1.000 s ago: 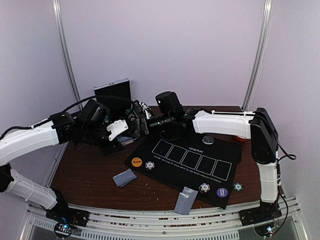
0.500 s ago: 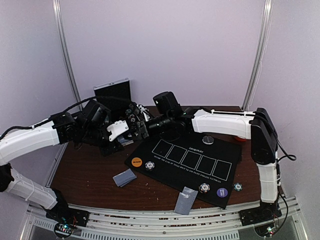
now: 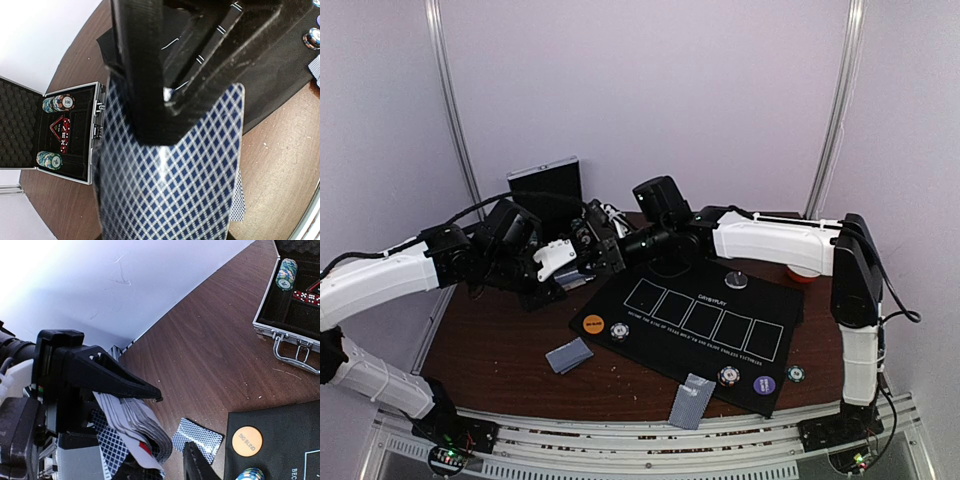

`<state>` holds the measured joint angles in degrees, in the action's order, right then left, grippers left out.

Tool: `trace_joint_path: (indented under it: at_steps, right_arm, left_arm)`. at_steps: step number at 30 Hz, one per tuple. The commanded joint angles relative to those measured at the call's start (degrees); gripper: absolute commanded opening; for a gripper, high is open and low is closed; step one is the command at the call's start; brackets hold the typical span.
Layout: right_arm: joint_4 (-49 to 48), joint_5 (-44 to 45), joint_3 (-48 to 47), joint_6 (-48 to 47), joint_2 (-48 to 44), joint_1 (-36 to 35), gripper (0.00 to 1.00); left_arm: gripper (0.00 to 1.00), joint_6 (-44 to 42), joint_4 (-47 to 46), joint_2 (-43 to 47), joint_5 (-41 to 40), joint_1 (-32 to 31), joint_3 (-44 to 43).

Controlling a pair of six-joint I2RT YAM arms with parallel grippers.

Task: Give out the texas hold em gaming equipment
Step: Pick up the poker card from the face-down deck piles, then flop the poker card in the community card area.

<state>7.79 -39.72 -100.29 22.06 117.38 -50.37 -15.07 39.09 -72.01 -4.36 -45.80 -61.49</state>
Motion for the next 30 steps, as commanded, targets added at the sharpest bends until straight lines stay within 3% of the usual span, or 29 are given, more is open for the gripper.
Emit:
trace_joint_path:
  at_steps: [1, 6, 11, 19, 21, 26, 30]
  right_arm:
    - [2.4, 1.57, -0.33, -1.07, -2.84, 0.68, 0.2]
    - [5.78, 3.83, -0.73, -2.71, -4.14, 1.12, 0.05]
    - [10.41, 7.12, -1.14, -5.5, -5.87, 2.01, 0.0]
    - [16.64, 12.59, -2.32, -10.02, -9.05, 3.46, 0.0]
    - [20.41, 18.55, -3.82, -12.07, -10.11, 4.34, 0.0]
    - [27.48, 49.09, -5.79, -19.2, -10.4, 4.54, 0.0]
    - [26.98, 62.26, -6.27, -22.61, -6.86, 3.73, 0.0]
  left_arm:
    - [0.39, 0.09, -3.07, 0.92, -0.02, -0.17, -0.14]
    - [0.39, 0.4, -3.14, 0.9, -0.88, -0.17, 0.4]
    - [0.4, 1.28, -3.13, 0.42, -2.2, -0.22, 0.91]
    - [0.4, 3.26, -3.41, -0.24, -4.41, -0.15, 1.31]
    - [0.4, 3.66, -3.49, -0.04, -5.36, -0.11, 1.48]
    - [0.4, 5.2, -4.25, 0.59, -7.12, 0.9, 2.22]
    - [0.4, 6.18, -4.67, 0.47, -7.1, 1.5, 2.2]
